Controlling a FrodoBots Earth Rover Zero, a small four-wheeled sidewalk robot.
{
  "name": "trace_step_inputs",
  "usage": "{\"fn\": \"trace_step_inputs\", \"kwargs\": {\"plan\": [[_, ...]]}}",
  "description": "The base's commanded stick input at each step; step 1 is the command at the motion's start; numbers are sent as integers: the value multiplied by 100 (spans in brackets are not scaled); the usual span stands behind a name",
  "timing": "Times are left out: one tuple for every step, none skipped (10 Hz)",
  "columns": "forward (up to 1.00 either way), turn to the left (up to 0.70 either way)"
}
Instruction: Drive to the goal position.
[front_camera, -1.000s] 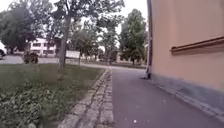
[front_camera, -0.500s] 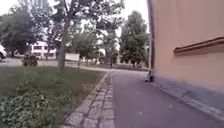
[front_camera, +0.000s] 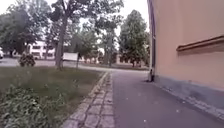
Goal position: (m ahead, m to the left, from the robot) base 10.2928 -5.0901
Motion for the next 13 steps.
{"fn": "trace_step_inputs", "kwargs": {"plan": [[45, 0], [45, 0], [45, 0], [45, 0], [45, 0], [45, 0], [45, 0], [45, 0], [45, 0], [45, 0], [45, 0], [45, 0], [45, 0]]}}
